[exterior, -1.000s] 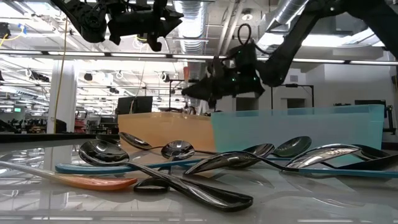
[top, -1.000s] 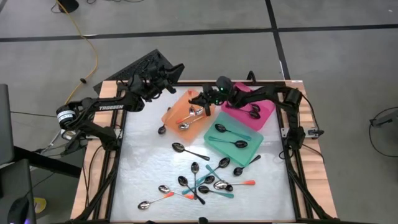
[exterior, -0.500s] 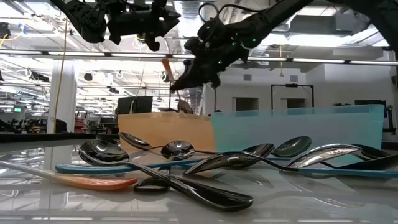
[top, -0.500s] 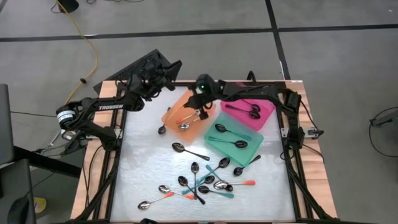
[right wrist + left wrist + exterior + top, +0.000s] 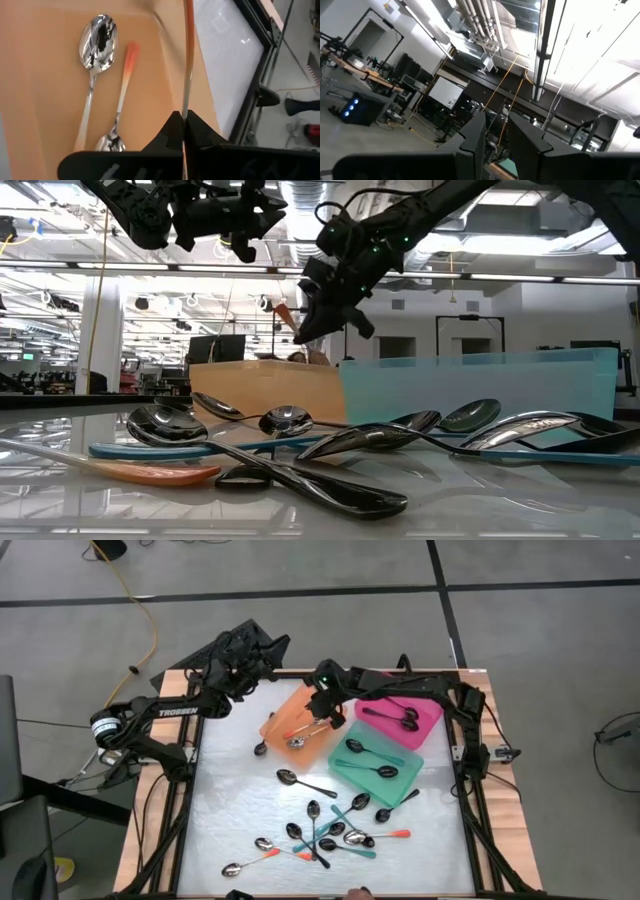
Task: Sort silverware by color (type)
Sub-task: Put the orange spoon into the orange bin
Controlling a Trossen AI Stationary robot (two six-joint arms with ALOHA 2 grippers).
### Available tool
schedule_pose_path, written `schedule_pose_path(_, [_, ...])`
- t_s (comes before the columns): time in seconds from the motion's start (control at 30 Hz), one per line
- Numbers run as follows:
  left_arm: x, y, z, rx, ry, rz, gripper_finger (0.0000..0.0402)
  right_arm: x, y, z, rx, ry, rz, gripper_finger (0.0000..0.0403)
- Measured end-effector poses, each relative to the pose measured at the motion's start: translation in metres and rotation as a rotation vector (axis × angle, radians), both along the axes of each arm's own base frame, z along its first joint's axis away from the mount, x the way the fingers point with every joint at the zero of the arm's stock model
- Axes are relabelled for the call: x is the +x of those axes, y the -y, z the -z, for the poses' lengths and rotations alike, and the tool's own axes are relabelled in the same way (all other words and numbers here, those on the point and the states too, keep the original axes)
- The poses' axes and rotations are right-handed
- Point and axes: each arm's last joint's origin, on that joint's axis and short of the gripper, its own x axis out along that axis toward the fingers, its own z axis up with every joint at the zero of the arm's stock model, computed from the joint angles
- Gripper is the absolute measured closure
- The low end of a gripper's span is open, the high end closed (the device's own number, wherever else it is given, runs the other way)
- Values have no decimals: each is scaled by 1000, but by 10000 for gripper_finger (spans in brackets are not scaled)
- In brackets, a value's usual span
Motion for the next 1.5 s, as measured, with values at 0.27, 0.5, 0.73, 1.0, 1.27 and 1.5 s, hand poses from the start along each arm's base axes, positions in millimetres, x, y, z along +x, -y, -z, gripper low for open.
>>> schedule_pose_path(0.27, [0, 0, 0, -28, 15, 11, 334, 20, -22, 26, -184, -67, -59, 399])
schedule_pose_path(0.5, [2, 0, 3, -47, -5, 31, 334, 24, -28, 50, -192, -155, -51, 399])
schedule_pose_path(0.73, [3, 0, 4, -55, -21, 45, 334, 27, -26, 68, -185, -198, -43, 399])
schedule_pose_path(1.0, [3, 0, 4, -55, -24, 53, 334, 28, -30, 69, -178, -194, -53, 399])
schedule_pose_path(1.27, [3, 0, 5, -55, -25, 52, 334, 28, -31, 69, -102, -176, -8, 395])
schedule_pose_path(1.5, [3, 0, 5, -55, -25, 52, 334, 29, -29, 69, -87, -164, 7, 389])
